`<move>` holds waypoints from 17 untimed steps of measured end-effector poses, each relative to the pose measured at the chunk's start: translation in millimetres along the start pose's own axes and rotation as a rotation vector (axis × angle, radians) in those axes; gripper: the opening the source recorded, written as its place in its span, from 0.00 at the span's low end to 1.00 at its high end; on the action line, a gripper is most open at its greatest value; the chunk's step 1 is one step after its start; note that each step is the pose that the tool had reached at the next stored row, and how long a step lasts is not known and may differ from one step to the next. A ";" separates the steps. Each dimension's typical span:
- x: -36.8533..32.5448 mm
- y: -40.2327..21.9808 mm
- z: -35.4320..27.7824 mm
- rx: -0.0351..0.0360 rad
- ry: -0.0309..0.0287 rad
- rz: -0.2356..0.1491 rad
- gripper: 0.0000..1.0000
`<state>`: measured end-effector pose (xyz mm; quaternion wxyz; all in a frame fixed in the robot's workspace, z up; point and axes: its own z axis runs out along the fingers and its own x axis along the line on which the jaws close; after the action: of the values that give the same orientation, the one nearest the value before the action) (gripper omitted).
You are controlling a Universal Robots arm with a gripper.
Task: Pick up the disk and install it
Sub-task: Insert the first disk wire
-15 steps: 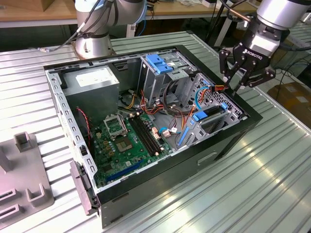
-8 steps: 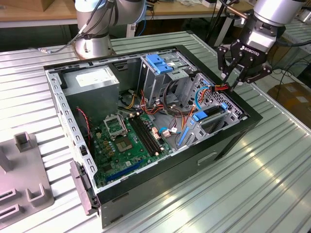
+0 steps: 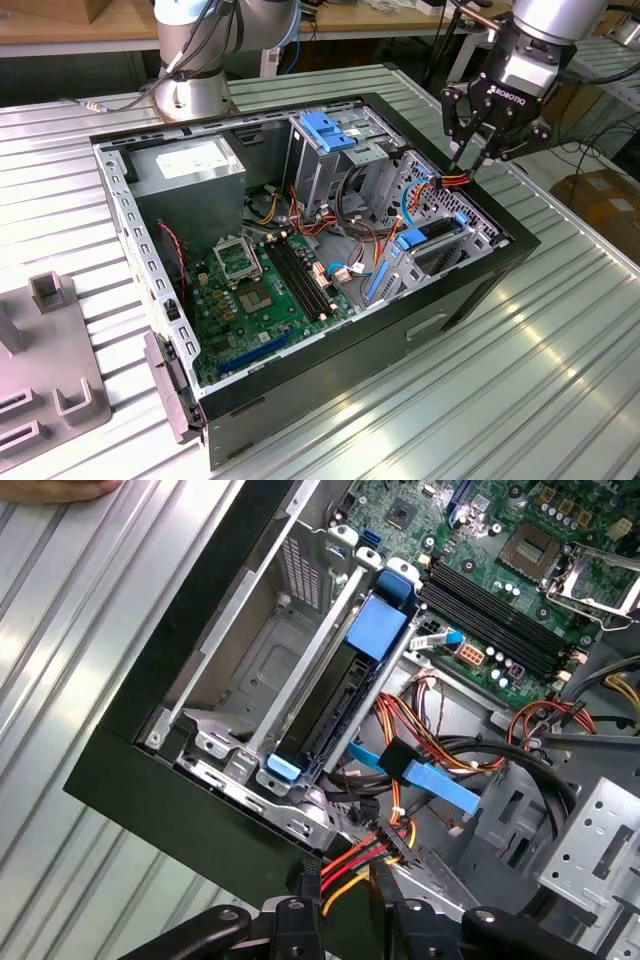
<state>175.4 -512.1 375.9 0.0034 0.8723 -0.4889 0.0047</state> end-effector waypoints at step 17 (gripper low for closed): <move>-8.3 -12.3 -0.1 0.0003 0.0002 -0.023 0.33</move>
<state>181.6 -498.6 375.9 0.0034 0.8778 -0.4789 0.0048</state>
